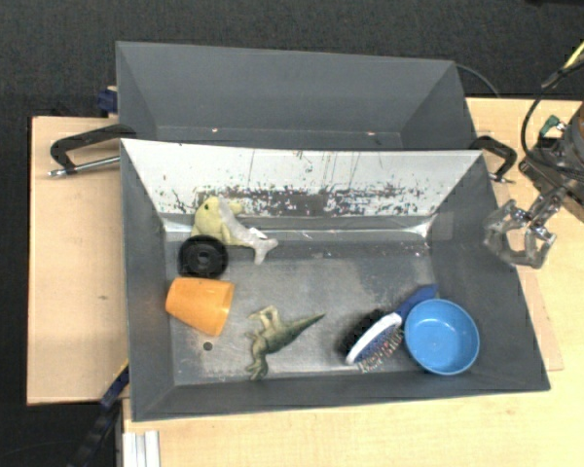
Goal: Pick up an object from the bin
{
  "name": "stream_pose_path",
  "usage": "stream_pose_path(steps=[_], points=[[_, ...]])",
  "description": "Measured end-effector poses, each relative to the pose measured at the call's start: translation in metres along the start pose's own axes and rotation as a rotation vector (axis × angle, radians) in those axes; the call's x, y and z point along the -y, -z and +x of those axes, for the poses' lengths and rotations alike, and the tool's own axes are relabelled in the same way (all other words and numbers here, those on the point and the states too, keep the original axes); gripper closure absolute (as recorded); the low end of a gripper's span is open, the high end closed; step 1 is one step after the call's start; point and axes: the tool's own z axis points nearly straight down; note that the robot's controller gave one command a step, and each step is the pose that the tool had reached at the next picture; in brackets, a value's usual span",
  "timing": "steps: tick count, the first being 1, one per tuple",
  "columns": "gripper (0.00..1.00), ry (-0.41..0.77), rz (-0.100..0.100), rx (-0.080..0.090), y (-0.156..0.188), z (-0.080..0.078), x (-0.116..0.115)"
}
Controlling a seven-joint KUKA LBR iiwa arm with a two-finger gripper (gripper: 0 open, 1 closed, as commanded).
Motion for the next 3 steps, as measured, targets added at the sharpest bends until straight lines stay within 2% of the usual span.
stream_pose_path(steps=[1, 2, 3], points=[[1.0, 0.068, -0.018, -0.008, -0.146, -0.026, -0.031], [1.0, 0.062, 0.002, 0.002, -0.047, -0.019, -0.007], [1.0, -0.014, -0.017, -0.009, -0.148, -0.009, -0.013]])
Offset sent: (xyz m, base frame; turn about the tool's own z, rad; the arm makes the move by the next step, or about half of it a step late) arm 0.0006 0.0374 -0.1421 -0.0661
